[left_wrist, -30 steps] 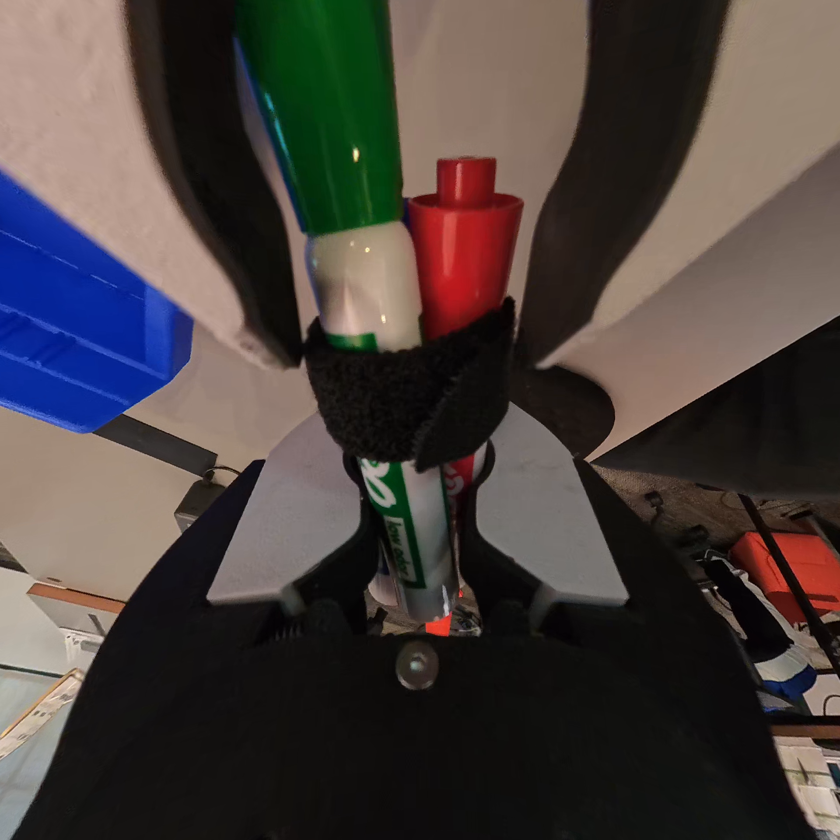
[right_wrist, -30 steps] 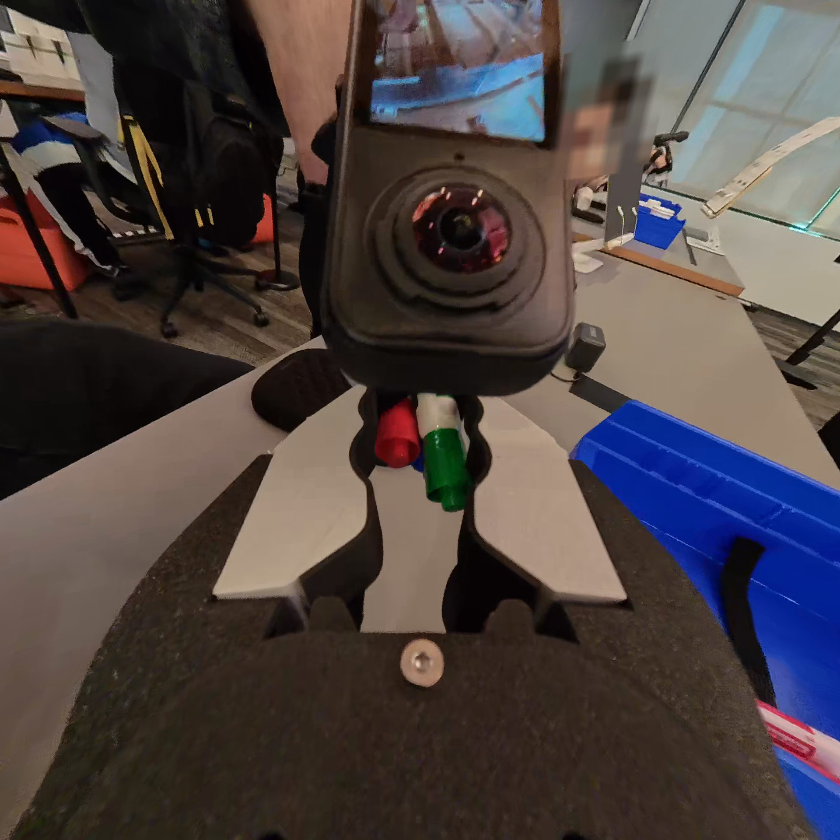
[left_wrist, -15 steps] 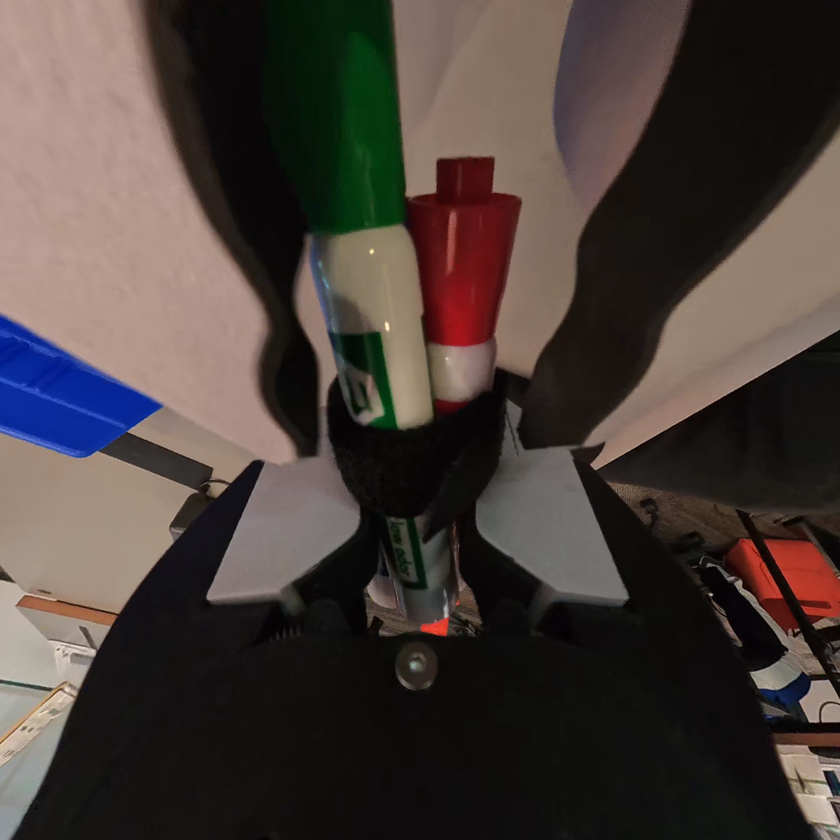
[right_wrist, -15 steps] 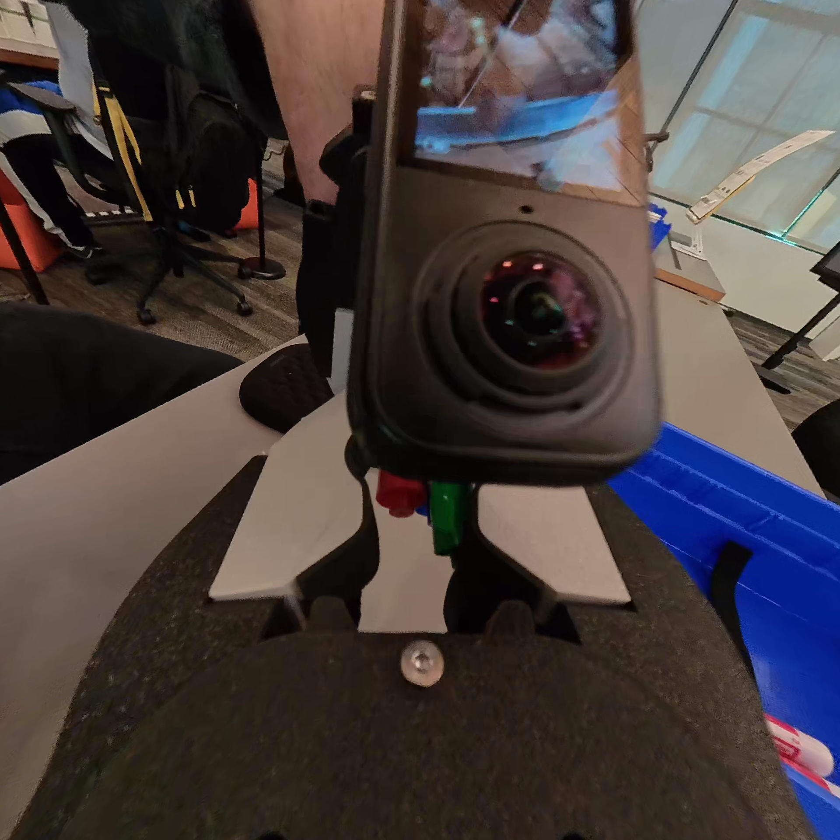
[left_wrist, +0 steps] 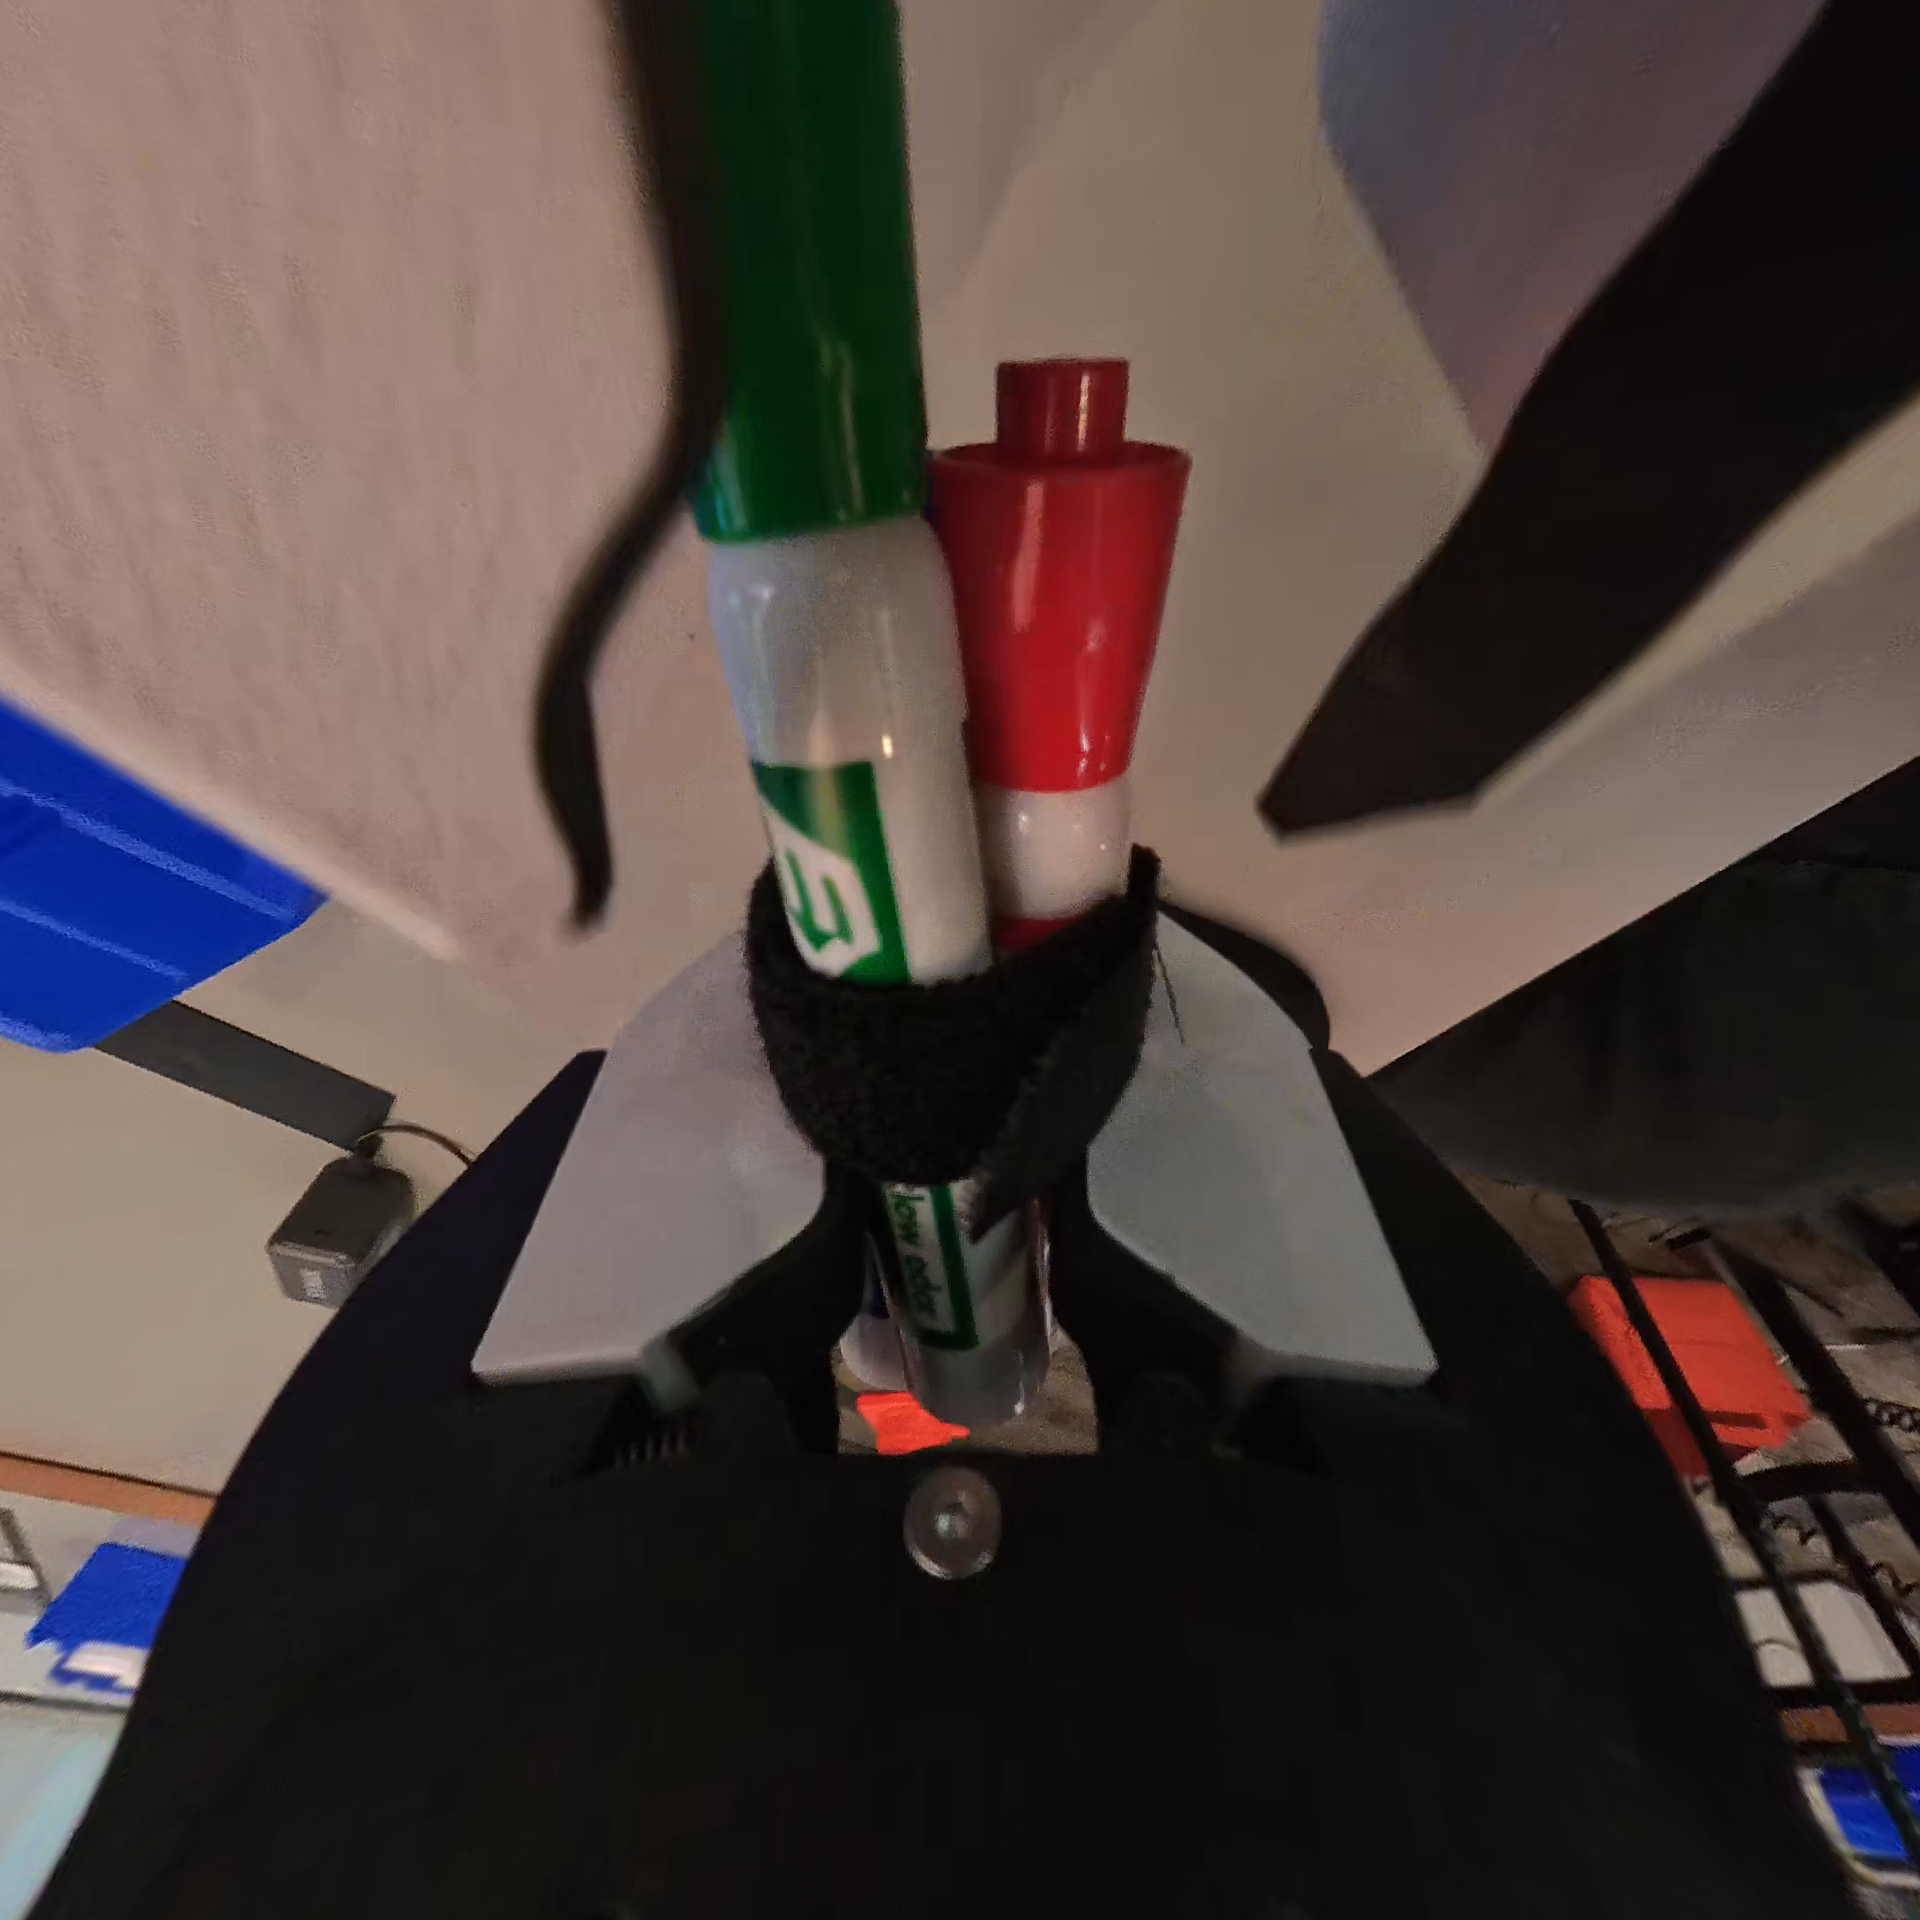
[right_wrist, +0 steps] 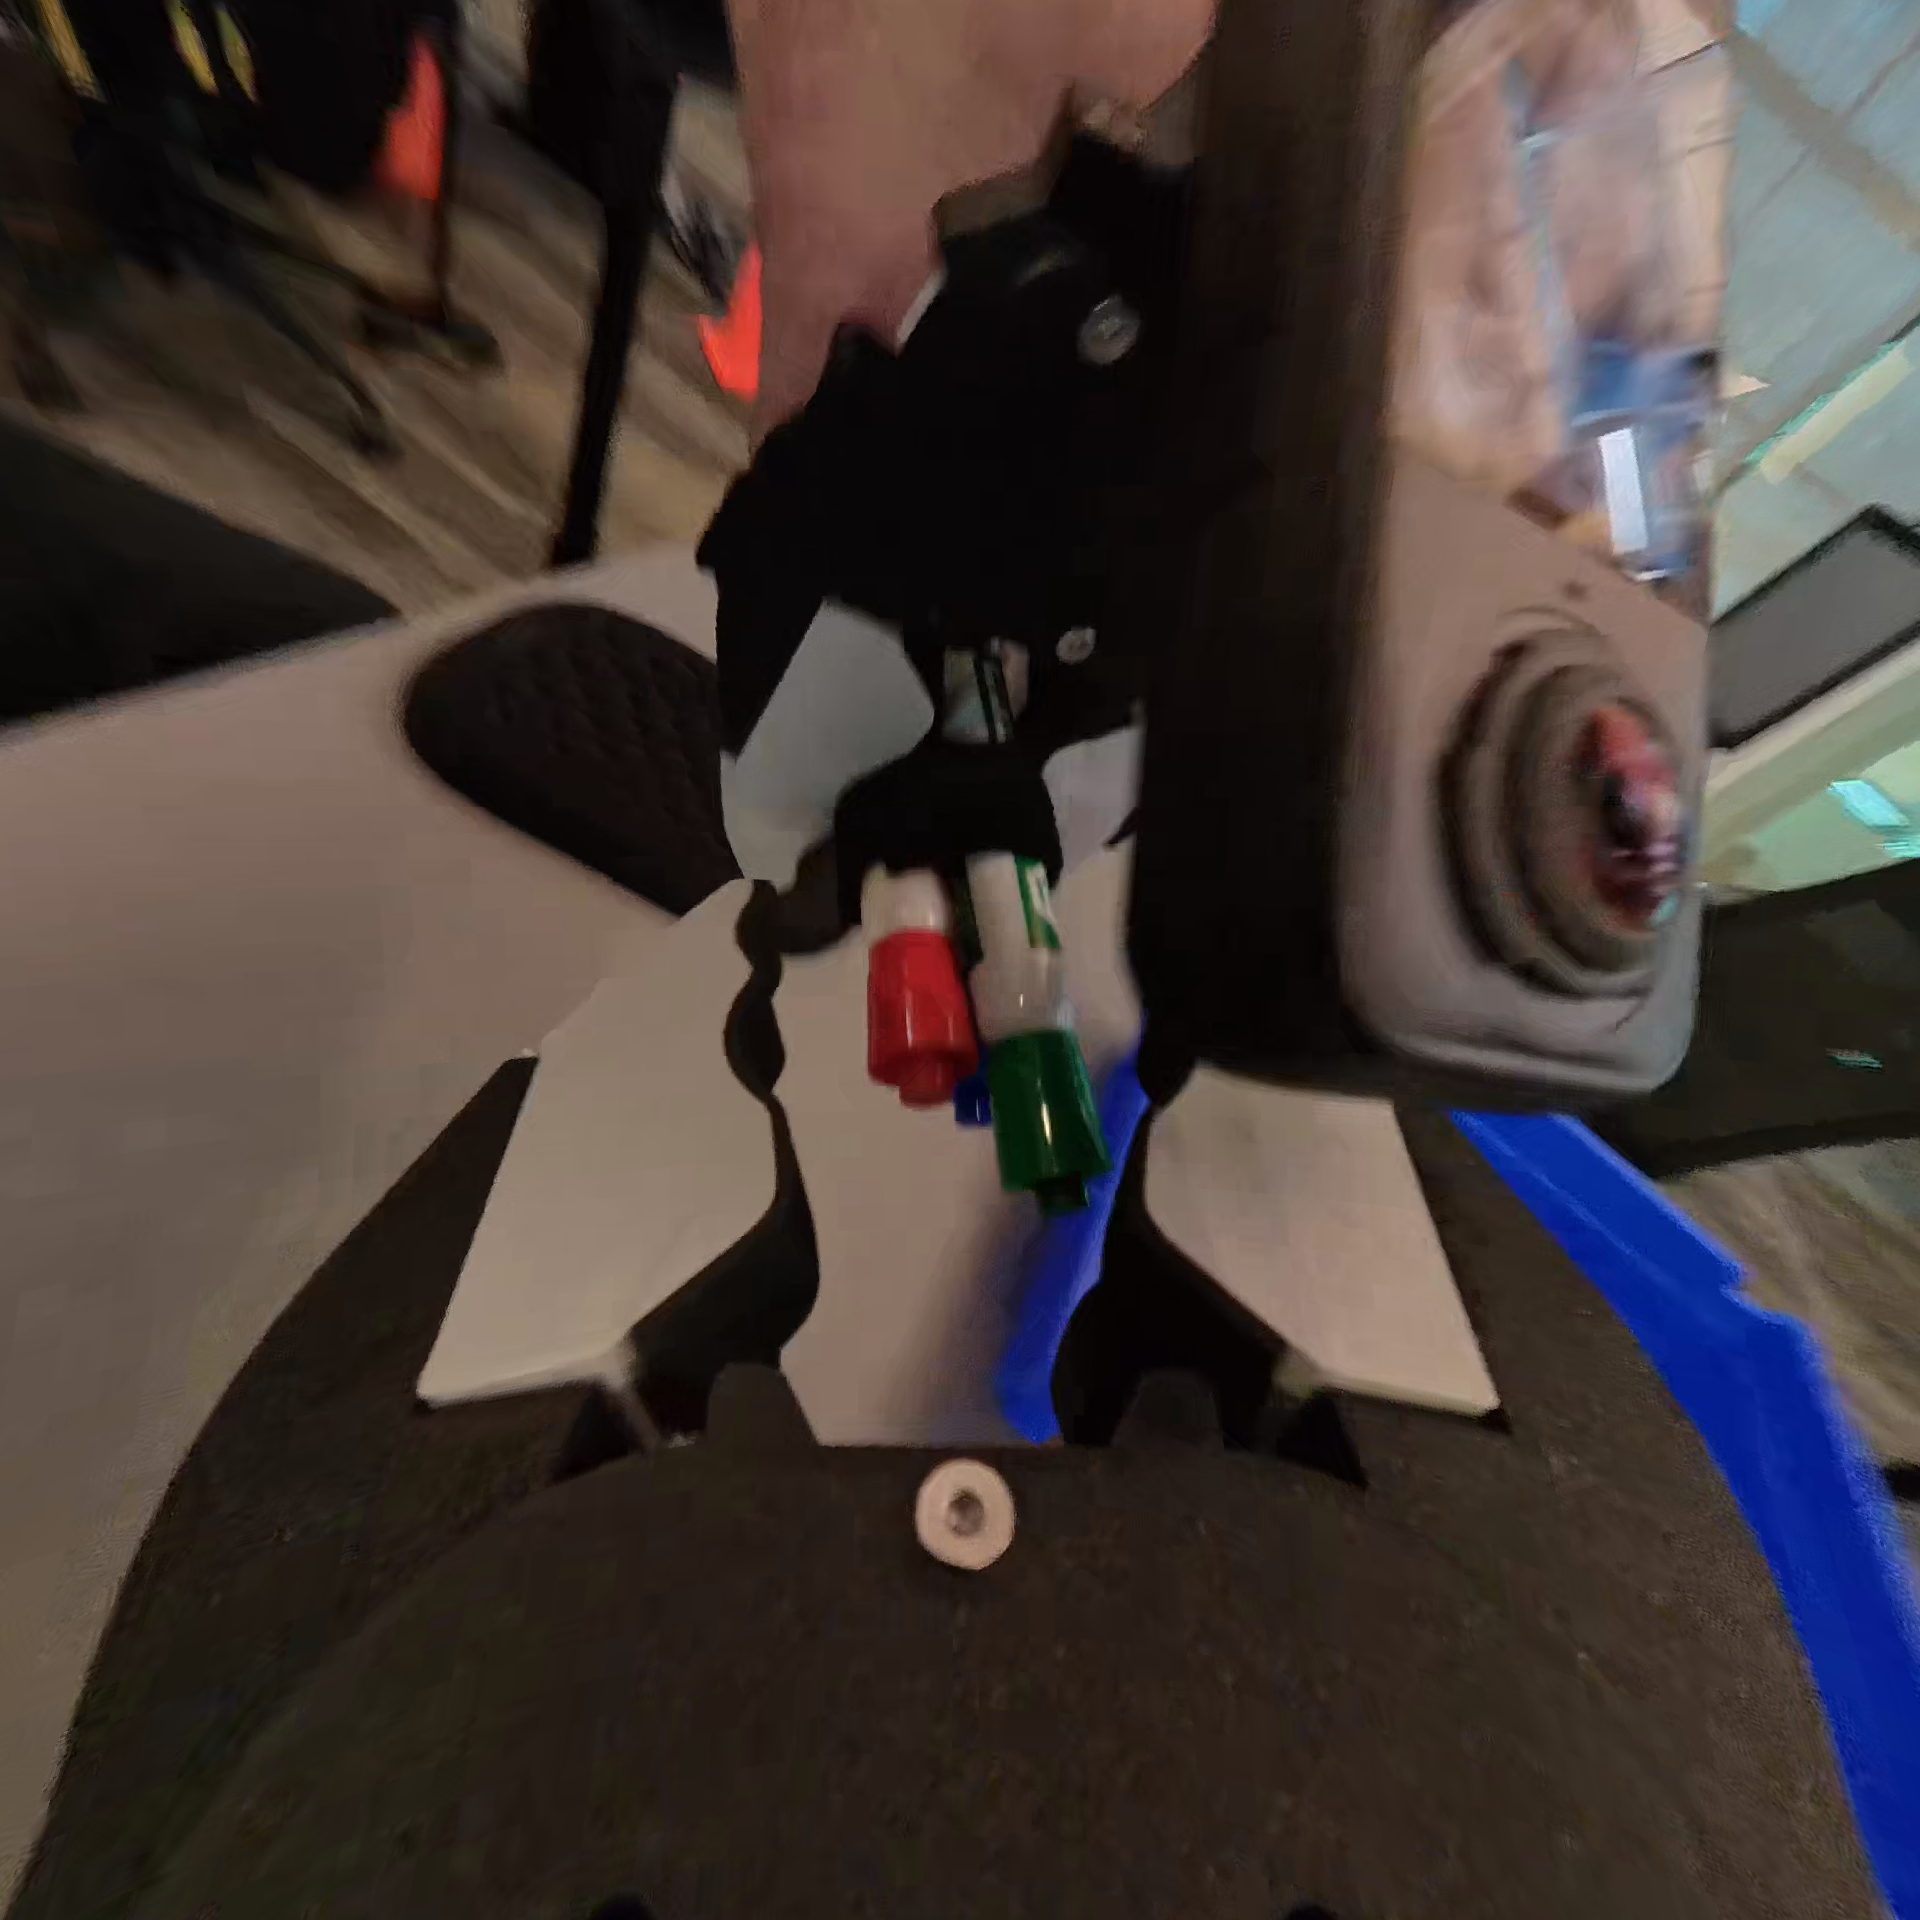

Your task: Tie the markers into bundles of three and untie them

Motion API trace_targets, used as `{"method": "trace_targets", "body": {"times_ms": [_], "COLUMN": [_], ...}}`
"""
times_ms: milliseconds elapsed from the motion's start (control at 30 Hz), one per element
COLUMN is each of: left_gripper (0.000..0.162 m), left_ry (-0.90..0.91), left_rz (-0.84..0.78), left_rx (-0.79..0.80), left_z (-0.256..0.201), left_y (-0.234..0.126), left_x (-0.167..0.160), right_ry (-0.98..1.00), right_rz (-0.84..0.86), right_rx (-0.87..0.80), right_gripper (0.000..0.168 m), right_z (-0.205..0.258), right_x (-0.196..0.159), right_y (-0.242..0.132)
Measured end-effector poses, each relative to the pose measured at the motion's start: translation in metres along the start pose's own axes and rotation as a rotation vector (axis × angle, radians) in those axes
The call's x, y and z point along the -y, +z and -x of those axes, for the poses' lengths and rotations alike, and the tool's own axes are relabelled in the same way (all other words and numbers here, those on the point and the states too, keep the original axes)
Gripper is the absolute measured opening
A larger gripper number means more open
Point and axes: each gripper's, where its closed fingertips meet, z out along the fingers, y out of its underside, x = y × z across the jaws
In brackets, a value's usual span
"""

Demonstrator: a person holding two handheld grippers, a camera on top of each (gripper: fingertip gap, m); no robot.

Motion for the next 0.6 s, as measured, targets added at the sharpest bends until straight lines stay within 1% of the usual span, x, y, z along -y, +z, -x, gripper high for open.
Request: {"method": "trace_targets", "body": {"times_ms": [133, 200, 333, 400, 433, 500, 533, 600], "left_gripper": [0.042, 0.042, 0.042, 0.042, 0.042, 0.042, 0.041, 0.041], "left_ry": [-0.093, -0.138, -0.200, -0.203, -0.207, -0.199, -0.200, -0.208], "left_rz": [-0.061, -0.087, -0.096, -0.079, -0.073, -0.054, -0.052, -0.054], "left_rx": [-0.070, -0.114, -0.168, -0.200, -0.192, -0.208, -0.201, -0.230], "left_z": [0.000, -0.001, -0.002, -0.008, -0.008, -0.015, -0.016, -0.022], "left_y": [-0.001, -0.002, -0.002, -0.001, -0.001, 0.001, 0.002, 0.000], "left_x": [0.002, 0.003, 0.005, 0.006, 0.007, 0.010, 0.012, 0.017], "right_ry": [-0.213, -0.331, -0.525, -0.585, -0.603, -0.611, -0.622, -0.630], "right_rz": [0.128, 0.196, 0.305, 0.323, 0.316, 0.350, 0.368, 0.388], "right_rx": [-0.155, -0.237, -0.396, -0.474, -0.481, -0.507, -0.519, -0.529], "right_gripper": [0.086, 0.085, 0.093, 0.084, 0.083, 0.074, 0.077, 0.072], "right_z": [-0.008, -0.006, -0.002, -0.004, -0.003, -0.007, -0.010, -0.015], "right_x": [-0.006, -0.009, -0.014, -0.009, -0.006, -0.007, -0.008, -0.009], "right_y": [-0.015, -0.018, -0.005, 0.000, 0.003, 0.006, 0.007, 0.009]}}
